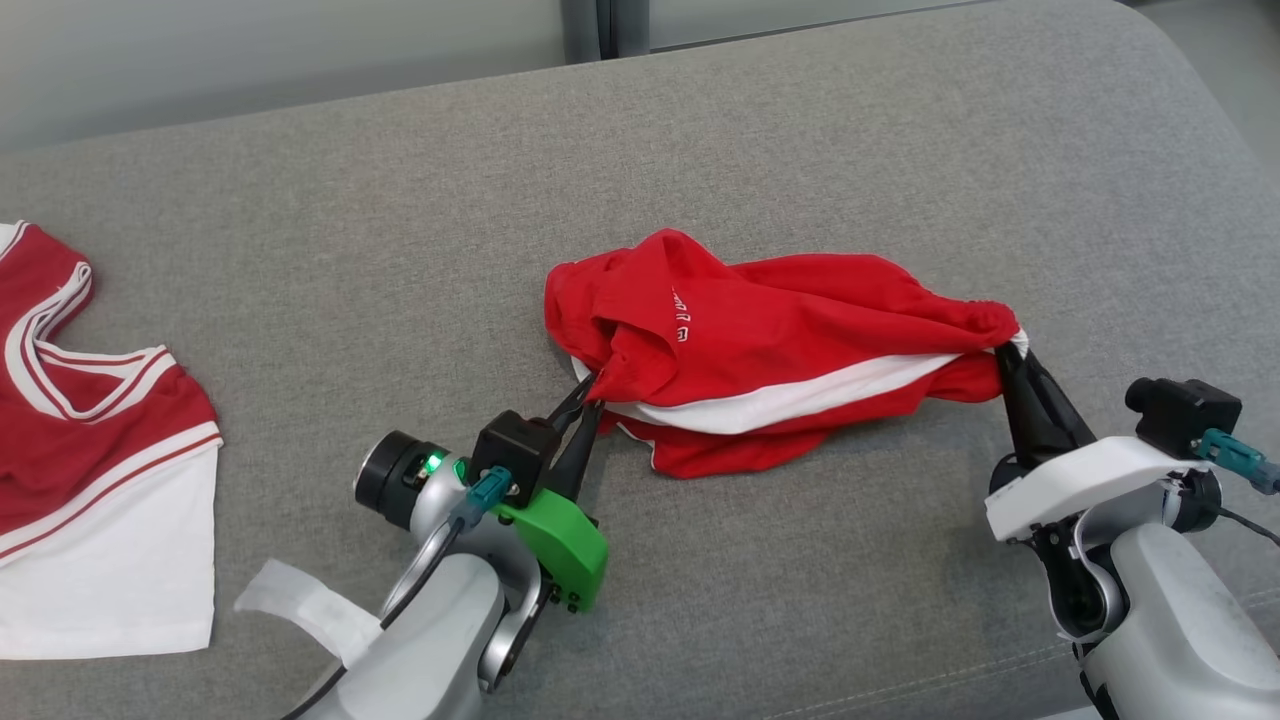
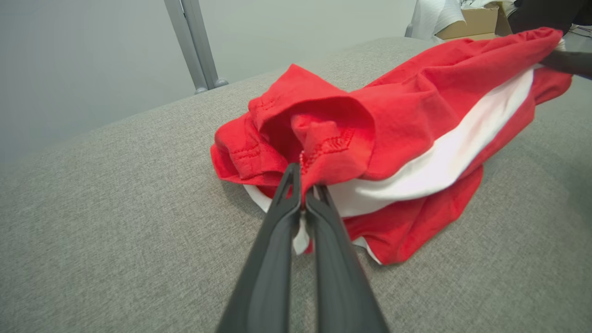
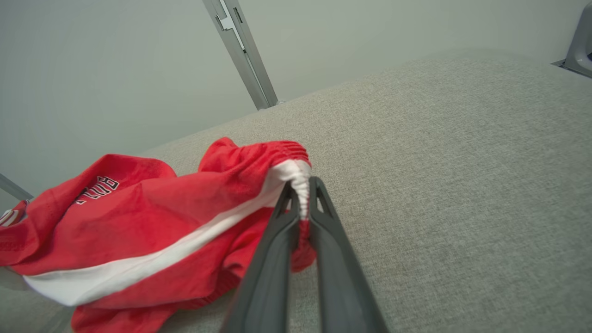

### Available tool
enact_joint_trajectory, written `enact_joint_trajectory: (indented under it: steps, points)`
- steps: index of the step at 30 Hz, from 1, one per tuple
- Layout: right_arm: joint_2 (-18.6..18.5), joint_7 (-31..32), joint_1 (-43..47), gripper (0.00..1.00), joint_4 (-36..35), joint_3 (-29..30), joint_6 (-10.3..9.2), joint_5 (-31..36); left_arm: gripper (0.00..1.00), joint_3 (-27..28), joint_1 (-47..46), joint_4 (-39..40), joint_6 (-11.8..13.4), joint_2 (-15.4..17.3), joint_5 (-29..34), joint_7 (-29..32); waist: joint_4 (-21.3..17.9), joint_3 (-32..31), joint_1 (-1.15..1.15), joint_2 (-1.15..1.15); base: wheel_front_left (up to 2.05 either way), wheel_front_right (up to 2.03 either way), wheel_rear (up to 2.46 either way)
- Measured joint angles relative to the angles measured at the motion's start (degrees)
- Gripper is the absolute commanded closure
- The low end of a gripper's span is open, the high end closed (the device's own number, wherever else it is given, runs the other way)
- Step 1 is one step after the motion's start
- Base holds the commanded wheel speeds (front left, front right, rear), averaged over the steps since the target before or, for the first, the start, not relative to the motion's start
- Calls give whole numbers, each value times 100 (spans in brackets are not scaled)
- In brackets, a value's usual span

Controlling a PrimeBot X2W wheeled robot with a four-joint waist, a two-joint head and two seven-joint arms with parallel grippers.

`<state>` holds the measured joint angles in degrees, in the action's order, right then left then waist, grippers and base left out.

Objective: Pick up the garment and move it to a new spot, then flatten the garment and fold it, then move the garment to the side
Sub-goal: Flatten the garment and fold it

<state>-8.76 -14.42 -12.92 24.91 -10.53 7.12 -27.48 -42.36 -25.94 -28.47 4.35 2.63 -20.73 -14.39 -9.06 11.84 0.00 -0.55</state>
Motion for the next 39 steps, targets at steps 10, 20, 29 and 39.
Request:
enact_joint_trajectory:
  steps: [10,20,29,39]
  points:
    - [-159,0,-40,100,-411,14,0,-489,100,280,38,-417,-528,-9,-873,5,121,-86,0,0,0,0,0]
    - [-433,0,-246,100,-1307,-127,0,-951,100,1236,43,261,-1044,-25,-2833,530,262,-394,0,0,0,0,0]
    - [-826,943,40,100,-1848,-1276,0,-1396,100,719,745,956,-1139,-25,-4366,2507,374,-668,0,0,0,0,0]
    - [-1060,1011,-2035,100,-1913,-526,-98,-1017,100,2572,-1564,1766,-598,470,-4218,2229,434,-868,0,0,0,0,0]
